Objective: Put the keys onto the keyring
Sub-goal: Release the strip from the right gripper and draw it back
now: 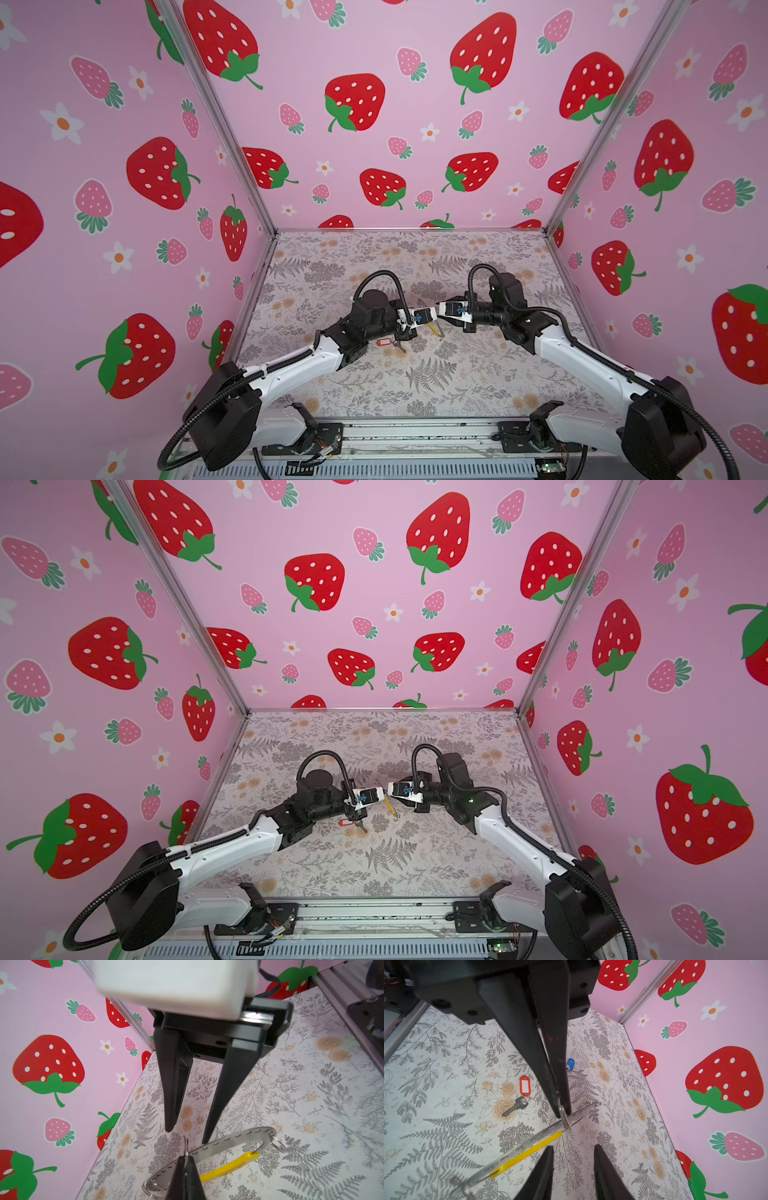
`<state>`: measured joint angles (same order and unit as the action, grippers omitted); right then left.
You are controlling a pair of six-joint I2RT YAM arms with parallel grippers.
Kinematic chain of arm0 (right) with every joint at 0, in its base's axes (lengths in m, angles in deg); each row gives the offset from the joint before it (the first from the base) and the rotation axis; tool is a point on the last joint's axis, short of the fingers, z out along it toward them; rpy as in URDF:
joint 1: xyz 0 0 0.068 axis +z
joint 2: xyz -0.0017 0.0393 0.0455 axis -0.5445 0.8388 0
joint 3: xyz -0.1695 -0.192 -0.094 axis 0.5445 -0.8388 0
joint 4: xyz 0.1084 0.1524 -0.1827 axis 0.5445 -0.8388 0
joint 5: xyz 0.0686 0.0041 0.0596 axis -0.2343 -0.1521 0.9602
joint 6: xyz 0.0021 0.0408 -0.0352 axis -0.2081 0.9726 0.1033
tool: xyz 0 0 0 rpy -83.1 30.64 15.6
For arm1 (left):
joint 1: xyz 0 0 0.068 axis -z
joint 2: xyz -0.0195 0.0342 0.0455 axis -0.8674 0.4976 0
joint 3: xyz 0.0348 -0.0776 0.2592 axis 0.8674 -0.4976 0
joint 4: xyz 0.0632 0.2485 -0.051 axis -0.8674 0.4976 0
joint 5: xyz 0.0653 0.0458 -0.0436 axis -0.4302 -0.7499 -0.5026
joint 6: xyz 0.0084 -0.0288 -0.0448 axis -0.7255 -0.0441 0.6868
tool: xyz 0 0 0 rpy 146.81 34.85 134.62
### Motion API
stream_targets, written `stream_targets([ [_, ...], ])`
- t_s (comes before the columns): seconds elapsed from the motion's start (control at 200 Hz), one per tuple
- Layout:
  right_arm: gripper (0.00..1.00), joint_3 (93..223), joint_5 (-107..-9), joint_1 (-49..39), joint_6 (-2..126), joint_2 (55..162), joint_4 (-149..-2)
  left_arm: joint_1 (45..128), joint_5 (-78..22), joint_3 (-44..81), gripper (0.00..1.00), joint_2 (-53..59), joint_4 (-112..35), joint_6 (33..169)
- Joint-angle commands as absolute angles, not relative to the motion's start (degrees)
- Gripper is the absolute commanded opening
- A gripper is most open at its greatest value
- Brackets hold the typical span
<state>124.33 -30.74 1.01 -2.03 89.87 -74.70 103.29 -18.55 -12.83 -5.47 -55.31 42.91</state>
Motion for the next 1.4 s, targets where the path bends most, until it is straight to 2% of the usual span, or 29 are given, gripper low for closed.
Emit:
stream_targets([
  [0.0,0.34,123.41,-29.23,0.93,-1.22,88.84,-72.74,103.75,-19.87,-13.59,0.0,-6.13,-59.22,37.01],
  [0.3,0.33,122.66,-29.72,0.94,0.5,88.44,-69.91,103.84,-20.47,-13.72,0.0,-6.29,-59.2,37.23],
  [0.525,0.32,122.42,-28.53,0.93,2.15,88.1,-67.87,102.34,-16.15,-11.29,0.0,-7.49,-49.78,39.27],
  [0.71,0.33,122.54,-27.97,0.94,3.22,89.26,-67.5,97.11,-10.11,-9.64,0.0,-9.7,-43.2,43.56],
  [0.87,0.33,123.95,-24.07,1.07,9.12,92.11,-65.69,92.26,-4.47,-6.93,0.0,-9.84,-37.46,44.92],
  [1.07,0.32,125.63,-24.63,2.73,18.0,96.82,-64.8,87.02,-1.81,-5.02,0.0,-10.01,-32.73,45.58],
  [1.271,0.3,127.91,-29.46,7.88,29.91,103.71,-64.32,80.19,-4.47,-4.49,0.0,-12.92,-26.12,47.47],
  [1.396,0.31,129.4,-31.72,12.65,29.99,108.29,-66.09,75.6,-9.46,-6.3,0.0,-16.53,-24.13,48.69],
])
